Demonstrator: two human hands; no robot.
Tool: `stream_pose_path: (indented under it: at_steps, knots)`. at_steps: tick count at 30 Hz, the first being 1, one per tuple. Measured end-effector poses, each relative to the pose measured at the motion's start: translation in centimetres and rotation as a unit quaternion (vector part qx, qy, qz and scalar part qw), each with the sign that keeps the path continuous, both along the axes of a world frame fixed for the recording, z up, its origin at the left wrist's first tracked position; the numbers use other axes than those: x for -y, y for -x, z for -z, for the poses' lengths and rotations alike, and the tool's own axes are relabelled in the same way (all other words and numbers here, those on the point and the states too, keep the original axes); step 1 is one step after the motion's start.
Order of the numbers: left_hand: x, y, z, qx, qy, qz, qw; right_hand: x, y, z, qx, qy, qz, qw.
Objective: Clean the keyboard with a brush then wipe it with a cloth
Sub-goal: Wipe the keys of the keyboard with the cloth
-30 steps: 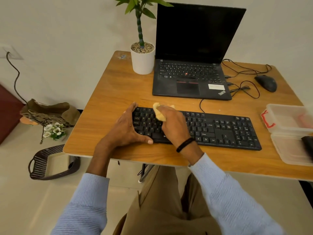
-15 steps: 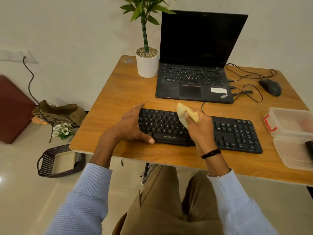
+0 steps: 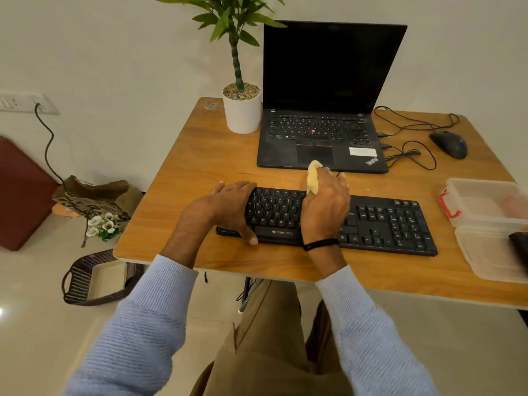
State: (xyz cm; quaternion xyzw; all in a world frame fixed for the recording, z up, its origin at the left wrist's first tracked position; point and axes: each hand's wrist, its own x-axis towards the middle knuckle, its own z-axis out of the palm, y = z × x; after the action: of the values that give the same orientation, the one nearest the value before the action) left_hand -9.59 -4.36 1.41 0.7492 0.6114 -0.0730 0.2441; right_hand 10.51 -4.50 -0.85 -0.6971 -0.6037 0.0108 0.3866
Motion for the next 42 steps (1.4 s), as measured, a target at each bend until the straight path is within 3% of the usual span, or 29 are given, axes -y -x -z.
stream_pose_path:
  at_steps: [2,4,6,9,14,17,21,25,28,33,37,40,42]
  knots:
    - [0.0,0.0,-0.1,0.003,0.004,-0.001,1.000,0.1,0.8,0.4,-0.001,0.007,-0.029,1.000]
    - [0.1,-0.1,-0.3,0.002,0.006,-0.006,1.000,0.4,1.7,0.7,0.012,0.048,-0.125,0.991]
    - [0.1,-0.3,-0.5,-0.003,0.004,-0.009,1.000,1.2,2.2,1.2,0.051,0.104,-0.236,0.965]
    - [0.2,-0.5,-0.8,0.000,0.001,-0.010,1.000,2.9,0.9,1.4,0.080,0.116,-0.322,0.936]
    - [0.1,-0.7,-0.8,-0.012,0.000,-0.014,1.000,3.9,-1.0,1.5,0.079,0.110,-0.296,0.945]
    - [0.2,-0.7,-0.8,-0.017,0.002,-0.016,1.000,5.6,-0.4,1.6,0.092,0.121,-0.376,0.914]
    - [0.3,-0.7,-0.8,-0.013,0.003,-0.022,1.000,4.6,-1.2,1.8,0.068,0.108,-0.291,0.948]
    - [0.4,-0.6,-0.7,-0.015,0.000,-0.023,1.000,6.4,-0.6,2.1,0.083,0.111,-0.361,0.922]
    - [0.3,-0.7,-0.7,-0.015,0.003,-0.025,1.000,5.6,-1.6,2.1,0.052,0.100,-0.280,0.953]
    - [0.3,-0.7,-0.6,-0.015,0.005,-0.027,1.000,7.0,-1.0,1.9,0.092,0.107,-0.389,0.910]
    - [0.4,-0.8,-1.0,-0.013,0.007,-0.034,0.999,5.2,-2.4,1.7,0.079,0.103,-0.285,0.950]
    - [0.3,-0.7,-0.9,-0.010,0.010,-0.034,0.999,7.4,-1.1,1.3,0.097,0.123,-0.405,0.901]
    - [0.2,-0.8,-0.9,-0.014,0.010,-0.031,0.999,7.4,-1.4,1.4,0.068,0.119,-0.419,0.898]
